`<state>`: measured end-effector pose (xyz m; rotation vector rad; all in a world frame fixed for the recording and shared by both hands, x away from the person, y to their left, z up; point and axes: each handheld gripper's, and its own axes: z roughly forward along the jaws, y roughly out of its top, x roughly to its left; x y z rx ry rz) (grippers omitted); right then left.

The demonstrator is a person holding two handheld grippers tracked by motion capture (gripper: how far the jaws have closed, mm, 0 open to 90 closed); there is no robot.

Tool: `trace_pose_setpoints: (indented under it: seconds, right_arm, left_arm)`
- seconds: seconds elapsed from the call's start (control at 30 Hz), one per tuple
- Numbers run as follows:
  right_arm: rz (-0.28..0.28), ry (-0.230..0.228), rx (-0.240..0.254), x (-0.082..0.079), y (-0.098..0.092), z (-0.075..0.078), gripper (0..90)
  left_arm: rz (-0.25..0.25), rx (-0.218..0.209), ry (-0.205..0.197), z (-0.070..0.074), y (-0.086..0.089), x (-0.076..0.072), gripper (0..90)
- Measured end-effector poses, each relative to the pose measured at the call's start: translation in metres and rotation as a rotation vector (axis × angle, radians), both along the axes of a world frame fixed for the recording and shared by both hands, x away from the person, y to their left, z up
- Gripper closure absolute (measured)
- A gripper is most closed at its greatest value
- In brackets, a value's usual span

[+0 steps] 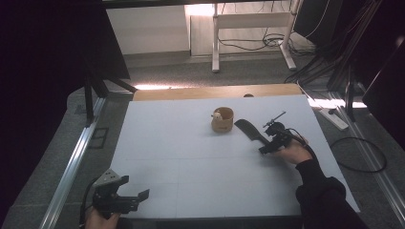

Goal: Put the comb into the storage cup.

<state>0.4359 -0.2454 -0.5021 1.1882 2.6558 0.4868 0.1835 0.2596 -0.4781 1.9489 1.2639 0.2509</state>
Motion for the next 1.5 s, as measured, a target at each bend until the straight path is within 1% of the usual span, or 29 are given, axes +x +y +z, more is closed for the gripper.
trace_pose_setpoints:
  seconds: [0.13, 0.3, 0.33, 0.4, 0.57, 0.87, 0.97, 1.1, 1.27, 1.37, 1.5]
  right_arm:
    - [-0.016, -0.005, 0.002, 0.0, -0.001, 0.004, 42.9]
    - [-0.027, -0.01, 0.007, 0.0, -0.002, 0.005, 56.5]
    - [-0.034, -0.011, 0.009, 0.001, -0.003, 0.006, 60.3]
    - [-0.034, -0.014, 0.014, 0.001, -0.003, 0.006, 71.5]
    - [-0.029, -0.019, -0.001, 0.0, -0.001, 0.006, 72.0]
    - [-0.038, -0.018, 0.039, 0.0, -0.006, 0.006, 72.4]
    - [-0.039, -0.025, 0.06, -0.001, -0.008, 0.005, 72.4]
    - [-0.043, -0.026, 0.062, -0.002, -0.009, 0.005, 72.5]
    - [-0.052, -0.024, 0.065, -0.004, -0.012, 0.006, 72.6]
    - [-0.057, -0.031, 0.069, -0.005, -0.014, 0.007, 72.6]
    - [-0.063, -0.047, 0.086, -0.008, -0.017, 0.011, 72.6]
  left_arm:
    - [0.001, 0.003, 0.0, 0.0, 0.0, 0.0, 3.1]
    - [-0.001, 0.007, -0.001, 0.0, -0.001, 0.0, 3.1]
    - [-0.001, 0.008, -0.001, 0.0, 0.0, 0.0, 3.1]
    - [-0.001, 0.003, 0.002, 0.0, 0.0, 0.0, 3.2]
    - [0.001, 0.002, 0.003, 0.0, 0.0, 0.0, 3.1]
    - [0.001, 0.004, -0.004, 0.0, 0.0, -0.001, 2.9]
    - [0.003, 0.011, -0.009, 0.001, 0.0, -0.002, 2.3]
    - [0.007, 0.023, -0.016, 0.001, -0.002, -0.002, 1.7]
    - [0.01, 0.012, -0.026, 0.002, 0.0, -0.003, 0.8]
    - [0.003, -0.003, -0.029, 0.002, 0.0, -0.004, 1.0]
    - [-0.007, -0.005, -0.038, 0.002, 0.0, -0.005, 1.0]
